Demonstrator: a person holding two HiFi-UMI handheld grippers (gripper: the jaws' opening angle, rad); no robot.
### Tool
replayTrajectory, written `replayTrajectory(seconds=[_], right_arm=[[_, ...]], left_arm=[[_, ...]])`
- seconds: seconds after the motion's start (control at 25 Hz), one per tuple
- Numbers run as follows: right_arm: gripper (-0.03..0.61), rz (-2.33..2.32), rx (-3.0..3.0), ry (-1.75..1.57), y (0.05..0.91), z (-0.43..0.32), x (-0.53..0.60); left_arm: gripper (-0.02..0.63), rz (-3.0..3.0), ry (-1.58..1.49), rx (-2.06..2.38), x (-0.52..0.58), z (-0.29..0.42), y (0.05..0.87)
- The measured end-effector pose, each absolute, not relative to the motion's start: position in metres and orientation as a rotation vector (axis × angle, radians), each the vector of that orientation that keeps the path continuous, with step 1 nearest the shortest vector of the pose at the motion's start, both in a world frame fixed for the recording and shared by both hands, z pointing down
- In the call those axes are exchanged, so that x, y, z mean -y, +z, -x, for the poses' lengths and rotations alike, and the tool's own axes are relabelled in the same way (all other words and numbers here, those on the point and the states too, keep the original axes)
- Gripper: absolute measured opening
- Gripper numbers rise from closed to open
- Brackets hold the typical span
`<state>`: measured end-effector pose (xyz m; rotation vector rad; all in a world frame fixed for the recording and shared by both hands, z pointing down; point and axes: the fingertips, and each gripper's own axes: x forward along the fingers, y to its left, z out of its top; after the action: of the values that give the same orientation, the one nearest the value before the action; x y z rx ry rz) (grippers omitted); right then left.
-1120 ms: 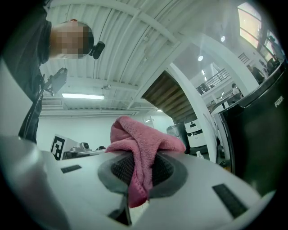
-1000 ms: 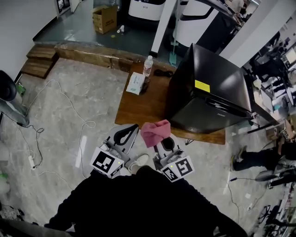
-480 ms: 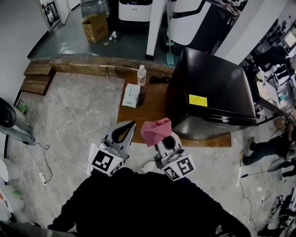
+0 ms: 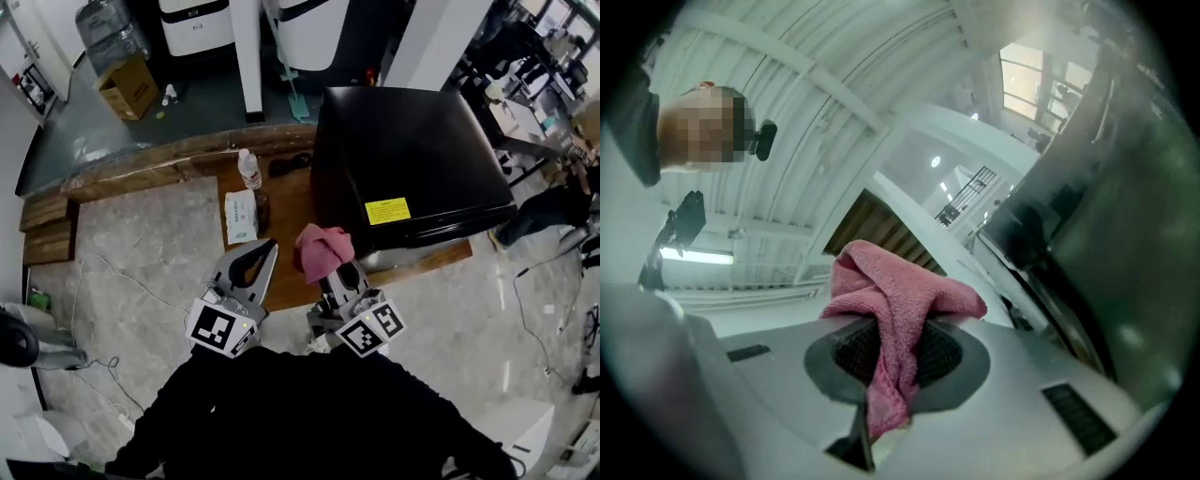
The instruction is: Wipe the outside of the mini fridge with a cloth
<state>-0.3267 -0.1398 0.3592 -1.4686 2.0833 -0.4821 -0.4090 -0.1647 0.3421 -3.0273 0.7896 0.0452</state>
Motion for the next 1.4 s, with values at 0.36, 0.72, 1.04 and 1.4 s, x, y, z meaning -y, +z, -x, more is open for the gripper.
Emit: replayTrajectory(seconds=[0.36,0.72,1.04,1.4], right_arm=[[0.055,1.75,-1.683,-0.489,0.368,0.298,0.193],[0.055,1.693,-1.204,-0.518,0.391,0.243,0.208],[0.055,1.536,-0.958,-0.6,0.424,0.231,0.206],[0.057,1.589,-0.829,-0.734,0.516,0.228,0.199]], left_arm=[[0.005,3.123,0.089,-0.24,0.226,0.374,0.332],[0.005,3.152,0.078,0.095,0.248,0.366,0.339],[0.005,3.186,0.035,0.193,0.255,0.343,0.36],[0.005,3.179,-0.11,0.235,0.253,0.315,0.419]])
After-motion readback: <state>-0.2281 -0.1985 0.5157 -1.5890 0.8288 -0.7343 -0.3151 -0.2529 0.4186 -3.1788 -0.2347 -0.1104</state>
